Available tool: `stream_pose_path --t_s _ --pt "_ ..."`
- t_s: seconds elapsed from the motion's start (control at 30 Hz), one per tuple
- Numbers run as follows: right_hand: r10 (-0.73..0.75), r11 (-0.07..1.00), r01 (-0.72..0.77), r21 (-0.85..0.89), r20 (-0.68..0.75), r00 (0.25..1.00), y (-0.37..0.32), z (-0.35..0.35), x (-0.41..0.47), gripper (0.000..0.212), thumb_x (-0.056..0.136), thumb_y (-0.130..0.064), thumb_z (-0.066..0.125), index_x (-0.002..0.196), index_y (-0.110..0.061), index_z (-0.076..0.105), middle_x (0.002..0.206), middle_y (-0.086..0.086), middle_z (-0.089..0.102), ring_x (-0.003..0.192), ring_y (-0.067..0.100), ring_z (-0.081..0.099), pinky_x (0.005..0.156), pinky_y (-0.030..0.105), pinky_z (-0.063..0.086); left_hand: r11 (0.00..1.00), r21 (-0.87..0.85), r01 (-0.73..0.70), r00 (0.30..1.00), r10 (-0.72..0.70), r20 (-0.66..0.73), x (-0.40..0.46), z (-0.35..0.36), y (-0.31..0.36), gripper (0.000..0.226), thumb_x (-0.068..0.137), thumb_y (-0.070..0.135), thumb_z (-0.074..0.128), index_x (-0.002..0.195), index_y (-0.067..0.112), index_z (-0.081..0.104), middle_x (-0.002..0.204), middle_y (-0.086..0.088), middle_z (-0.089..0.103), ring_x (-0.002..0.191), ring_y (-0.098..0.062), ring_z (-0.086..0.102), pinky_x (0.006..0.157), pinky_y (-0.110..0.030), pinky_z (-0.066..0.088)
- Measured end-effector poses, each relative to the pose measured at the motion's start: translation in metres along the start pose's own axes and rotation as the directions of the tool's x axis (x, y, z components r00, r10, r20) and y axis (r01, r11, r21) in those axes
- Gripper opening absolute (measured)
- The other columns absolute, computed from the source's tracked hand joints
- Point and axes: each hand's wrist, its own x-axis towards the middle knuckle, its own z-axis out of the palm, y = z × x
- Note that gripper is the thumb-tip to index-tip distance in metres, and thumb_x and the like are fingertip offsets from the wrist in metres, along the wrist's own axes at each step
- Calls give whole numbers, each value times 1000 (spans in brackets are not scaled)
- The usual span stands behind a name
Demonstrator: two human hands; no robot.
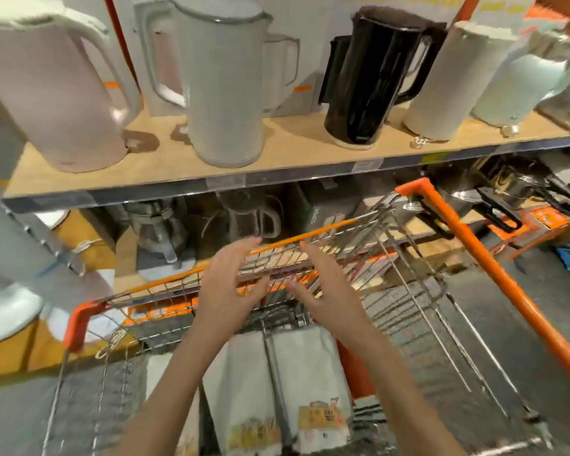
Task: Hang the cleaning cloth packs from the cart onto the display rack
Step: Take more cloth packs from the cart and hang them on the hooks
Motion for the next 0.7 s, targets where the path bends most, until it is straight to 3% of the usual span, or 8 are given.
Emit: stream_pose_path --t_s 0.2,0.33,0.4,0.5,0.7 --pt "73 994 -54 -98 208 975 43 97 -15 69 90 -46 55 147 -24 25 153 -6 27 142 12 19 115 30 15 969 117 219 970 -229 78 -80 19 -92 58 81 18 74 134 18 51 134 1 54 125 -22 47 104 -32 31" --pt "65 992 -19 -126 370 927 70 162 -31 68 91 -43 54 148 -21 23 154 -4 25 142 13 20 114 27 13 904 133 405 906 -417 76 -137 31 -146 59 86 24 69 140 24 45 136 13 44 129 -14 39 107 -35 30" --pt "57 988 8 -154 413 909 79 190 -37 68 92 -45 53 148 -21 22 154 -5 24 142 12 20 114 26 14 863 160 479 867 -493 66 -154 39 -165 59 82 17 74 136 15 50 136 1 52 126 -24 46 104 -41 35" --pt "115 991 -68 -117 452 884 87 226 -43 69 92 -45 52 149 -24 21 155 -8 23 142 10 21 112 28 23 799 236 552 811 -581 70 -178 50 -191 52 73 9 78 121 8 59 121 -11 64 110 -36 59 91 -43 44" --pt "137 989 -147 -22 518 844 87 299 -59 70 92 -41 54 150 -27 16 155 -11 18 141 4 18 109 18 22 718 279 638 740 -671 36 -222 65 -247 68 81 21 73 141 14 42 143 -1 46 131 -23 40 109 -36 27"
